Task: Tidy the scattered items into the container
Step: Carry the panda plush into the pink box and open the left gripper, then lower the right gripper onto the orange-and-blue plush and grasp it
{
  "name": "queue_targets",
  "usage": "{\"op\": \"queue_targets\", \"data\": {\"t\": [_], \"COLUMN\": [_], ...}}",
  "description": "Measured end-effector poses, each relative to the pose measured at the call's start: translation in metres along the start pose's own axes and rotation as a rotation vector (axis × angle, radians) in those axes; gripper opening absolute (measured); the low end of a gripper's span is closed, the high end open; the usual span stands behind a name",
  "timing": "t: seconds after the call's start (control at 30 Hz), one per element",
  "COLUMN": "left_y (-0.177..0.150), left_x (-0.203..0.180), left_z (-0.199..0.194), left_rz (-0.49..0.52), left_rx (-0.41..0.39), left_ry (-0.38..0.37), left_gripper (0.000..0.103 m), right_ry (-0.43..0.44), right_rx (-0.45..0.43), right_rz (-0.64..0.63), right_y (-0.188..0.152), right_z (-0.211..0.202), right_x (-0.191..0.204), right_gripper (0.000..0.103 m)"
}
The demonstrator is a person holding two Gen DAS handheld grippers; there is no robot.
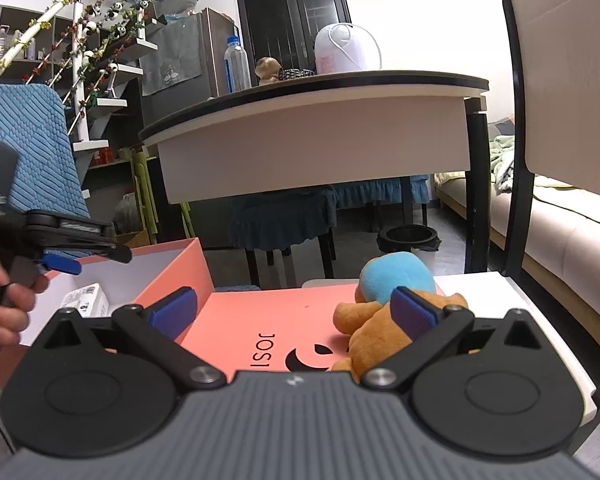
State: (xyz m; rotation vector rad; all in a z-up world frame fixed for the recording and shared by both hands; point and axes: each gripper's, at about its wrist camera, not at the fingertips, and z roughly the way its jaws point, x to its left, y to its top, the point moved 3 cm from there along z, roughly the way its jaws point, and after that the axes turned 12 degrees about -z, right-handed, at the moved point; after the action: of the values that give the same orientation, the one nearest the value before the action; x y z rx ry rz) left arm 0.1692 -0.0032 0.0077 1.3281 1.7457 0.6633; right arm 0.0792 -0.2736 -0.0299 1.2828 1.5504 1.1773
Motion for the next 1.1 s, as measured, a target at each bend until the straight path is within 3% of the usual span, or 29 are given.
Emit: {"op": "queue_targets", "data": {"t": [0.17, 0.4, 0.7, 1.1], "left_y": [-0.024, -0.058, -0.057, -0.053], "left_x": [0.005, 0.01, 0.012, 0.015], "left_z": [-0.037, -0.051, -0.062, -0.072], "left_rz": [0.054, 0.131, 0.133, 0.094], "left_rx": [-0.069, -0.081, -0.13, -0.104], "left_ry": [-0.022, 0.032, 0.019, -0.046], "left_gripper": [0.098, 0.098, 0.101, 0.102], "right_ry": [0.01, 0.003, -0.027, -0.19], "right_rx": [0.0, 0.004, 0.002, 0.04], "right_rz": [0.003, -0.015, -0.015, -0.003], "right_y": [-0.001, -0.004, -0.004, -0.01], "right_z": [-0.002, -0.004, 0.002, 0.034], "right_x": [0.003, 0.005, -0.005, -0.058], "right_gripper": [0.103, 0.103, 0.103, 0.103]}}
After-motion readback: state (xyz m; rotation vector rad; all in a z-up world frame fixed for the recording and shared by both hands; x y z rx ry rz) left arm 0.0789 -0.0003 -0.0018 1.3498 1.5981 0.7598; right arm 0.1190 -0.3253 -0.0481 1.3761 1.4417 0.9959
